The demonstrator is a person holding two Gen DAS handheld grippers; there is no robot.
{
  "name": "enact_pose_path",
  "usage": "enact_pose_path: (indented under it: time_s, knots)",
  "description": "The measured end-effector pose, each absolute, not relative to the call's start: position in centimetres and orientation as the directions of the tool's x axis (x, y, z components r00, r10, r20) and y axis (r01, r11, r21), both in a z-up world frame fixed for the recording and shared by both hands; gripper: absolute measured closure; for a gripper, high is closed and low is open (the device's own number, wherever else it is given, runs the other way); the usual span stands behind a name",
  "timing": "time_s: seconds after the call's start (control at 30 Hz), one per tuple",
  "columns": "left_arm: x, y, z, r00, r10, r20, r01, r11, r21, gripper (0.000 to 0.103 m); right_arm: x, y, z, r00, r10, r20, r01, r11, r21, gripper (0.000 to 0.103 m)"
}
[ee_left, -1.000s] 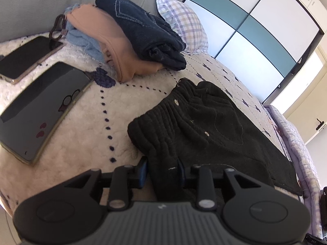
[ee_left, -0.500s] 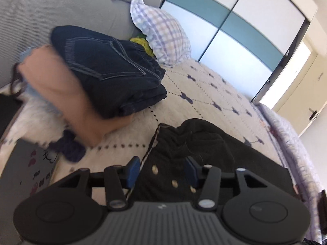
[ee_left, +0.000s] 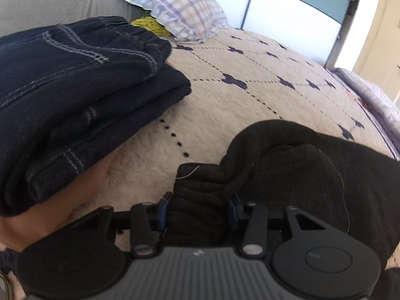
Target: Fold clothes
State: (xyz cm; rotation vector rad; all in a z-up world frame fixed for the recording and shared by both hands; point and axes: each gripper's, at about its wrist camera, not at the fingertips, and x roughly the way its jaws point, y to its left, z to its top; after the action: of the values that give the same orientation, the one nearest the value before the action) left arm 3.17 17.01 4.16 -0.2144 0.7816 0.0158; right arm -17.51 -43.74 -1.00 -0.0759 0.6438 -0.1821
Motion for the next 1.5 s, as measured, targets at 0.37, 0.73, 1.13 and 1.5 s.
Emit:
enact_pose_path:
  time_s: [0.37, 0.73, 1.13, 1.5]
  knots:
    - [1.7, 17.6, 6.6, 0.802, 0.047, -0.596, -0.137, 0.985, -0.107, 0.073, -14.1, -43.5, 2.8, 0.833, -0.046, -0.552, 0.117, 0.989, 0.094, 0.078]
    - [2.5, 19.2, 7.5, 0.783, 0.058, -0.619, -0.111, 0.993, -0.047, 0.076, -8.0, -43.8, 3.8, 0.866, 0.053, -0.498, 0.096, 0.958, 0.269, 0.071]
    - [2.5, 18.9, 6.9, 0.788, 0.027, -0.615, -0.083, 0.995, -0.062, 0.075, 11.1, -47.7, 5.7, 0.816, 0.014, -0.578, 0.098, 0.982, 0.163, 0.035]
    - [3.7, 19.1, 6.8, 0.775, -0.006, -0.632, -0.074, 0.992, -0.100, 0.075, 17.1, -46.7, 3.0, 0.780, -0.076, -0.621, 0.131, 0.990, 0.044, 0.093]
